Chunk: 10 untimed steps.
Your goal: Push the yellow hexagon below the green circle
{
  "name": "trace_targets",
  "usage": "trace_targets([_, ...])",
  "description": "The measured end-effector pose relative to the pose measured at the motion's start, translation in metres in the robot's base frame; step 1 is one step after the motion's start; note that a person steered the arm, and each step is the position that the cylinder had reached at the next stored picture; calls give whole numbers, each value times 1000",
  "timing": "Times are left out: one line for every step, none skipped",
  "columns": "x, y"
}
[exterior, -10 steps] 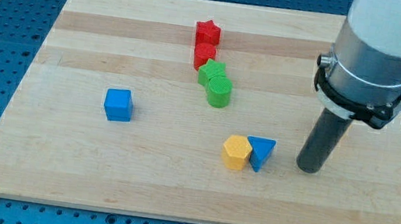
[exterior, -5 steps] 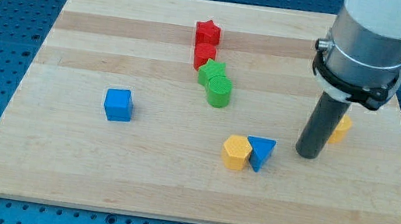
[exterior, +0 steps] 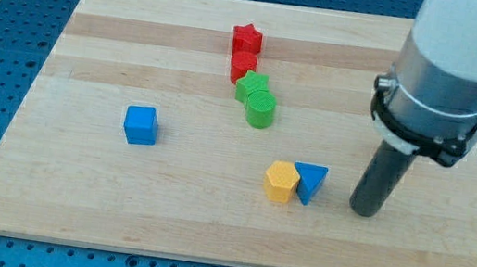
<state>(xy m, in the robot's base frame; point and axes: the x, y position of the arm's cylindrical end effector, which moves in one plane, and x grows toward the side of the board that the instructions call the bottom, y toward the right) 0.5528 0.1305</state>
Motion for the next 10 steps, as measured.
trace_targets([35,-44])
trace_targets([60,-94])
trace_targets([49,-94])
trace_targets([-8,-94])
trace_targets([-9,-94])
trace_targets([-50,-94])
trace_targets([-65,-94])
trace_targets([-64,-96])
trace_targets([-58,-134])
trace_targets([-99,-140])
